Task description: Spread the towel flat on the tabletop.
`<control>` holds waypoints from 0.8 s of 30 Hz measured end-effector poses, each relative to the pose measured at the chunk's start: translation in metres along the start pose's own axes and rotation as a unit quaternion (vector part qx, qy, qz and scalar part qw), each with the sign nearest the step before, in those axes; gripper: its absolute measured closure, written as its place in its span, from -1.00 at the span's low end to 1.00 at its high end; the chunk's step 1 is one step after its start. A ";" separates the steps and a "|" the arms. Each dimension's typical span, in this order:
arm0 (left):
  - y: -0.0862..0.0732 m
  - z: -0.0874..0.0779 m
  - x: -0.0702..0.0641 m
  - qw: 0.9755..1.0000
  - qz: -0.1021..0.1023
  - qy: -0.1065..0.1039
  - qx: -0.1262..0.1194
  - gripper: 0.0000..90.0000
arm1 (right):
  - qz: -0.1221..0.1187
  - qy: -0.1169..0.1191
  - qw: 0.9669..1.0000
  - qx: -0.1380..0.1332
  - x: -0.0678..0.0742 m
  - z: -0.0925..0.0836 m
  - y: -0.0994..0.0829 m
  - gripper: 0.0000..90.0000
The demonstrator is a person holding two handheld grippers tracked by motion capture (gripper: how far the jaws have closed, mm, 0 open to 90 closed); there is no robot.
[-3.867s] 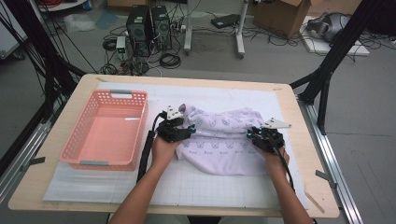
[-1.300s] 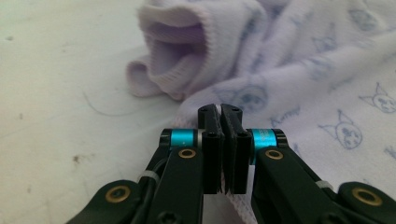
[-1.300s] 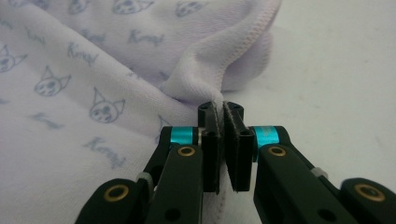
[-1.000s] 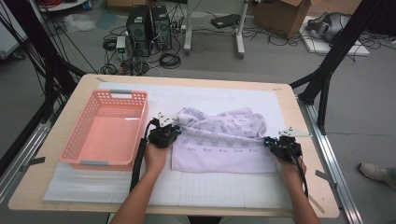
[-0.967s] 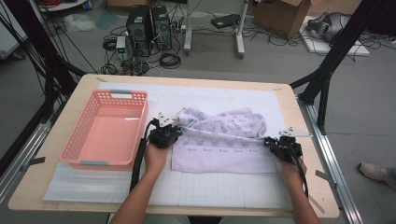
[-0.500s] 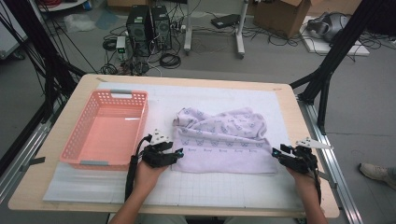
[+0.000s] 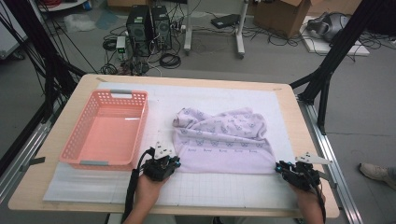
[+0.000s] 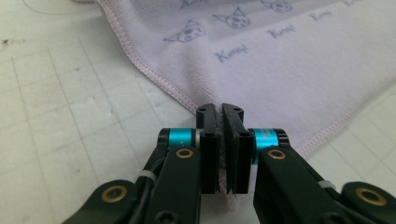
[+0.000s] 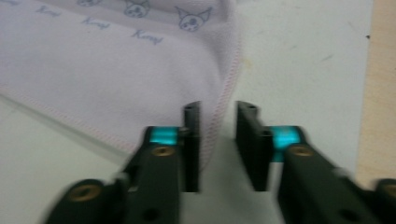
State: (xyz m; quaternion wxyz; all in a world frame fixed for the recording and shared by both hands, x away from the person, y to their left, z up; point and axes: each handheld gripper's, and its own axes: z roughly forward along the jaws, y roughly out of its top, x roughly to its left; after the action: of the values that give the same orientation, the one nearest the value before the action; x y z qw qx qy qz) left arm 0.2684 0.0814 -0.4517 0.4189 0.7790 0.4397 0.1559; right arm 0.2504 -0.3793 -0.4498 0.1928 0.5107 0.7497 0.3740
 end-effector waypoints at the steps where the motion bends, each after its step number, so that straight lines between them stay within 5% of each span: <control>1: -0.002 -0.003 -0.001 1.000 -0.005 0.000 0.000 0.91 | -0.002 0.002 1.000 -0.004 0.002 -0.001 -0.002 0.93; 13: -0.045 -0.062 -0.017 0.999 -0.030 -0.023 -0.016 0.92 | -0.034 0.040 0.999 0.009 0.023 -0.038 -0.029 0.96; 24: -0.073 -0.089 -0.024 0.998 -0.032 -0.052 -0.014 0.91 | -0.043 0.067 0.997 0.018 0.044 -0.071 -0.050 0.96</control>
State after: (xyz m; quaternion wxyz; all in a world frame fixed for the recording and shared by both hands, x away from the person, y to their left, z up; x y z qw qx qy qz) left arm 0.1600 0.1269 -0.4534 0.4572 0.7657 0.4395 0.1078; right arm 0.1533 -0.3748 -0.4379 0.1488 0.4551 0.7889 0.3852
